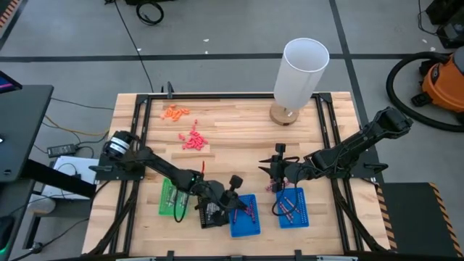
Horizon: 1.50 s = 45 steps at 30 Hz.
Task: Sort crayons
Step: Put the red crayon into the left blue bin
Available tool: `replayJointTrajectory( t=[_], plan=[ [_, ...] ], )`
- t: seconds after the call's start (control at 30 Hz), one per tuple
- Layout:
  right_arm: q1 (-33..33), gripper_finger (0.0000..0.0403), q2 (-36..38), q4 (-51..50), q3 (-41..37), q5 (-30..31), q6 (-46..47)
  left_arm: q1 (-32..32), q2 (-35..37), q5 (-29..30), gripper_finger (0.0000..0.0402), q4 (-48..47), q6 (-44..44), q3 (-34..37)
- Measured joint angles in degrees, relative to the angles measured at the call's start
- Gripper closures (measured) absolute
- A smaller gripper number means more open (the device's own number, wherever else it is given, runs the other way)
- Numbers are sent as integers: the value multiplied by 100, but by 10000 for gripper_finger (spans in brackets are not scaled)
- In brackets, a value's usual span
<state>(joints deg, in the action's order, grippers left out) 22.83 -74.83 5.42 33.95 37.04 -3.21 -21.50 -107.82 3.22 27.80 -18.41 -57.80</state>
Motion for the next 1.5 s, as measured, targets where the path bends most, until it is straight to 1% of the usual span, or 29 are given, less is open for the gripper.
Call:
replayJointTrajectory(
  t=[0.13,0.23,0.37,0.43,0.5,0.57,0.67,0.8,0.93,1.1,1.3,1.37,1.5],
  plan=[
    [2,298,0,-92,0,-66,3,-20,-110,-2,365,-6,-3,2],
    [2,298,0,-200,0,-132,49,-20,-108,-8,327,34,-71,2],
    [-39,298,0,-529,98,-791,344,-17,-94,-8,264,-42,-204,2],
    [-125,298,0,-973,268,-1174,617,-17,-5,32,241,-286,-236,2],
    [-234,298,0,-1617,464,-1557,919,-17,114,278,228,-416,-238,4],
    [-314,298,-1,-2186,650,-1894,1125,-35,289,619,226,-612,-271,4],
    [-352,298,-2,-2813,831,-2272,1257,-55,498,904,231,-915,-463,2],
    [-448,294,-2,-3478,1005,-2556,1202,61,567,1058,242,-1174,-544,2],
    [-744,281,-124,-4081,1229,-2862,1089,284,565,1119,250,-1411,-645,2],
    [-988,260,-610,-4402,1492,-3102,810,454,599,1113,257,-1428,-687,2],
    [-1067,258,-1373,-4857,1980,-3285,344,449,602,1123,258,-1518,-687,2],
    [-1067,258,-1560,-5023,2149,-3312,153,423,602,1219,258,-1641,-687,2],
    [-1076,258,-1883,-5260,2398,-3314,-247,337,681,1607,258,-1970,-680,3]
  ],
)
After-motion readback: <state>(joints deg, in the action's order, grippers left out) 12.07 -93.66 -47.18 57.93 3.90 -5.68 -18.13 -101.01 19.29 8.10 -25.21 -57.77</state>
